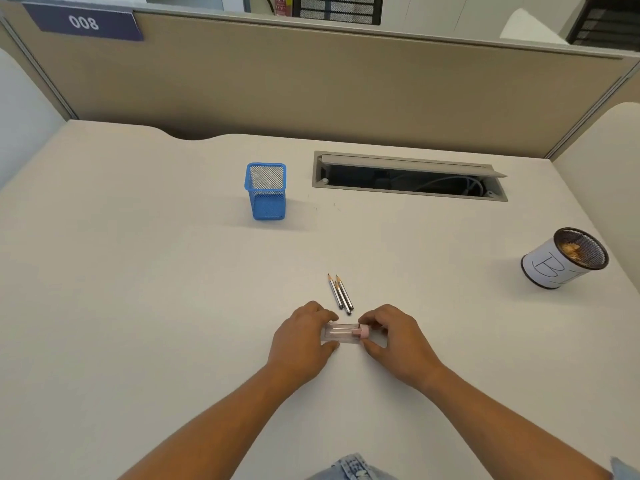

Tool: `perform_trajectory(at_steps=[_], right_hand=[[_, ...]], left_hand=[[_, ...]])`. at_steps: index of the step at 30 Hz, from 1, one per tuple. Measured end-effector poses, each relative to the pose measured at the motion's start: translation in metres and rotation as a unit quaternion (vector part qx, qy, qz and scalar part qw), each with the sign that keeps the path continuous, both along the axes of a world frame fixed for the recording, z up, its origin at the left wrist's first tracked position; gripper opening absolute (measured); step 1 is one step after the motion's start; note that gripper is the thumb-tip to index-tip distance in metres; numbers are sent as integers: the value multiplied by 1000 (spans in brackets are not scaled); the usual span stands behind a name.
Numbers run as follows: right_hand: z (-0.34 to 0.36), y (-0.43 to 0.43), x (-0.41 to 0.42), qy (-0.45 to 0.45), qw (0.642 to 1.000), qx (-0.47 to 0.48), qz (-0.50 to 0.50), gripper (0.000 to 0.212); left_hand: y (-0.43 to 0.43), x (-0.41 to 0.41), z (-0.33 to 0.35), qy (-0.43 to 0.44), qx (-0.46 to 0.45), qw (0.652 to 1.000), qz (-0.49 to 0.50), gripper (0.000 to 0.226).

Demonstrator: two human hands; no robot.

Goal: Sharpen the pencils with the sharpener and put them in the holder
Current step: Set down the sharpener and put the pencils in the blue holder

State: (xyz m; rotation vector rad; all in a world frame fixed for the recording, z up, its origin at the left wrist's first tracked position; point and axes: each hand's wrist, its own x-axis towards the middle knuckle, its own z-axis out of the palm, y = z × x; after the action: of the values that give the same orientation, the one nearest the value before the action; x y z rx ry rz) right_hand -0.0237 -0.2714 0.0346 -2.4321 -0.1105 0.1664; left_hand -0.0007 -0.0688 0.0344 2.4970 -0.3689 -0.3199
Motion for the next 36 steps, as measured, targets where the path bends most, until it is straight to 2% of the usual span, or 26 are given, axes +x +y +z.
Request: perform_trajectory(at_steps=[2, 4, 6, 9, 13, 17, 22, 25, 29, 32, 36], right_hand=[[0, 0, -1, 15, 1000, 2, -4, 39], [3, -1, -3, 33, 999, 17, -35, 62], [4, -3, -4, 34, 996, 35, -81, 68], [8, -7, -3, 46, 983, 81, -157, 54], [16, -10, 11, 54, 969, 112, -213, 35], [25, -4, 34, 57, 980, 54, -181, 24], [27, 15, 66, 135, 983, -71, -105, 31], [23, 26, 77, 154, 979, -87, -96, 33], [18, 29, 85, 146, 979, -103, -99, 23], [17, 26, 90, 135, 977, -122, -109, 16], [18, 26, 95, 132, 974, -145, -117, 16]], left_hand=[[1, 1, 0, -4, -3, 1000, -4, 49], [3, 2, 2, -10, -10, 1000, 0, 59], [6, 3, 4, -9, -19, 1000, 10, 66], [10, 5, 7, 15, -50, 998, 45, 68], [11, 19, 12, 76, -109, 982, 132, 52], [6, 45, 13, 93, -94, 978, 162, 35], [-12, 68, 8, 110, -42, 976, 181, 22], [-22, 77, 7, 108, -27, 975, 193, 28], [-29, 84, 6, 107, -43, 971, 211, 30], [-31, 90, 5, 112, -45, 967, 224, 23], [-32, 98, 6, 115, -35, 965, 232, 14]])
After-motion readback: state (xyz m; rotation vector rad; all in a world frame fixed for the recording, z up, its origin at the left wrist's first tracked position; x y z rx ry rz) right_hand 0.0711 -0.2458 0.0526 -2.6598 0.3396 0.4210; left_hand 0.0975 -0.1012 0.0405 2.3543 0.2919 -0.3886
